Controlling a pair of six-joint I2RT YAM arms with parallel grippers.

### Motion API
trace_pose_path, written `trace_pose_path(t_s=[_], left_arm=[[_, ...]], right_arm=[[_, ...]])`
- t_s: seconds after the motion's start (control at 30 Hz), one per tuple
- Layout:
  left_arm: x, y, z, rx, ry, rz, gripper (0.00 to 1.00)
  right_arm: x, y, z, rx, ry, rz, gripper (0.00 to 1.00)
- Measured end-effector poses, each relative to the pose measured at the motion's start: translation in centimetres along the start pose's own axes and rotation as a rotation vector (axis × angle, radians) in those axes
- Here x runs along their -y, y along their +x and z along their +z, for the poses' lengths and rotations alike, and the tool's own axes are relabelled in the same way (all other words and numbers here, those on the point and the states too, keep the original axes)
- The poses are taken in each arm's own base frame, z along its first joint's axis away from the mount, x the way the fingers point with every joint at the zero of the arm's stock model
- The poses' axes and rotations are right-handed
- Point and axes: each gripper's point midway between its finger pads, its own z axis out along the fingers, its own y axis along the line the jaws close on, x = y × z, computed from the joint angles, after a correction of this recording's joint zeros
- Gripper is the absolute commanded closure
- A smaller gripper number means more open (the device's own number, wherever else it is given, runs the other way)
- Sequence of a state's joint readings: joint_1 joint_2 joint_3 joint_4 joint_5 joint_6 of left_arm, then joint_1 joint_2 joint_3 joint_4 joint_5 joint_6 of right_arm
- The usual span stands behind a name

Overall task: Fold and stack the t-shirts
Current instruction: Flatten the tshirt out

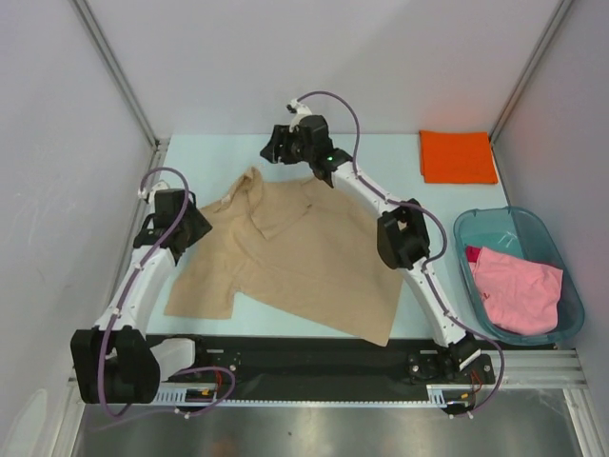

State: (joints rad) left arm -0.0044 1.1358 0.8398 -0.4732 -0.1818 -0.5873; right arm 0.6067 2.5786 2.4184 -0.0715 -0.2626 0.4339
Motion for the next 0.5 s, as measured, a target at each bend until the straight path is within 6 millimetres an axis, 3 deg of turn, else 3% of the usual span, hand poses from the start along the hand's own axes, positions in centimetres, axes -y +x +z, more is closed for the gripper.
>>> trace_pose_path(t_s=[0.07, 0.13, 0.23, 0.33, 0.43, 0.5], left_arm=[[-1.0, -0.2, 0.3, 0.004, -0.039, -0.022, 0.16], [-2.1, -1.1, 0.1, 0.040, -0.081, -0.042, 0.08], [-3.2, -2.8, -1.3, 0.125, -0.117, -0.061, 0.08], [-2.3, -3.9, -2.9, 0.172, -0.052, -0.061, 0.12], [-0.1, -3.2, -2.5, 0.119, 0.029, -0.022, 0.12], [1.8, -2.0, -1.5, 0.061, 0.070, 0.023, 0.11]], right_arm=[[2.1, -0.6, -1.1, -0.020, 0.069, 0.012, 0.24], [4.3, -1.2, -2.8, -0.053, 0.158, 0.028, 0.23], [8.2, -2.7, -7.1, -0.103, 0.335, 0.060, 0.22], [11.0, -3.3, -12.9, -0.159, 0.497, 0.100, 0.22], [13.1, -1.2, -20.1, -0.252, 0.647, 0.145, 0.21], [13.5, 1.2, -23.5, -0.312, 0.716, 0.160, 0.20]])
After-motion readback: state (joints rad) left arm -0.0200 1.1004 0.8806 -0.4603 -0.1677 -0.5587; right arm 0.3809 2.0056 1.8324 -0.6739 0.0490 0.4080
